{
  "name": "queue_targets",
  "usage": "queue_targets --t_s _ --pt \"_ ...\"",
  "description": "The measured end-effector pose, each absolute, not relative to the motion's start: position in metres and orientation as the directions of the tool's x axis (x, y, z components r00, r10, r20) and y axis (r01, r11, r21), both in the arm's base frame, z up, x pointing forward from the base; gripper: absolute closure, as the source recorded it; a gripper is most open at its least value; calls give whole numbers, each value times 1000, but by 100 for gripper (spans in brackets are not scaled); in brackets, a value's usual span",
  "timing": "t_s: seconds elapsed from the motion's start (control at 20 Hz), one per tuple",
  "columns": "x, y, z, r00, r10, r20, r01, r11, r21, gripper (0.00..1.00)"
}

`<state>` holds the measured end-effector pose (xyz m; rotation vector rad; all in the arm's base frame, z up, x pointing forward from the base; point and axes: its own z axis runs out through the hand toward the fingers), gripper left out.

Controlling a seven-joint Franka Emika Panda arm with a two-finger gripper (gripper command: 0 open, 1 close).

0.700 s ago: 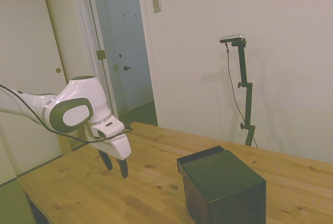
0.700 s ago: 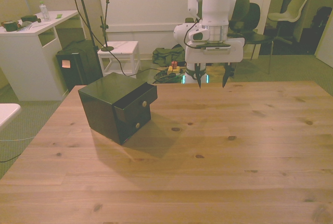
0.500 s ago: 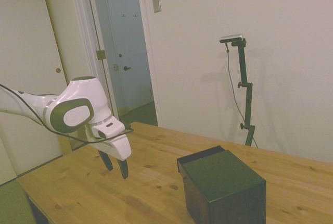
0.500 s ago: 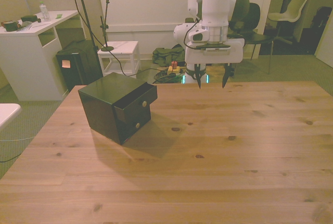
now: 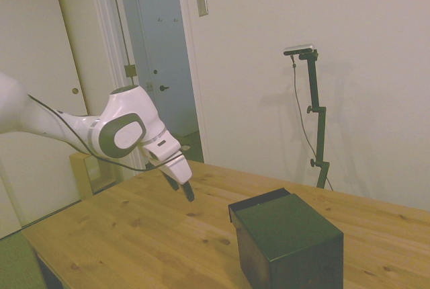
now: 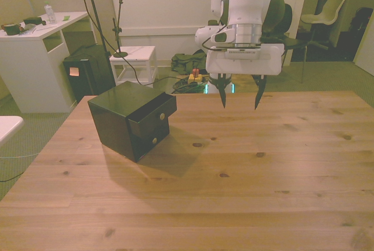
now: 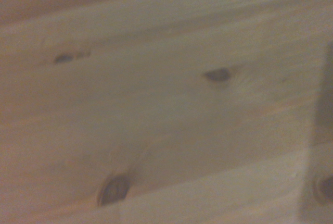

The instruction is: Close the top drawer

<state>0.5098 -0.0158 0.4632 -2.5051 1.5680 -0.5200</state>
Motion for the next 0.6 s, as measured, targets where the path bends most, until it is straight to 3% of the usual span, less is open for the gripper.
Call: queue_targets --t_s 0.25,0.6 --pt "543 -61 481 272 -940 209 -879 -331 -345 0" --pt "555 -123 490 163 -965 206 -902 -230 -366 0"
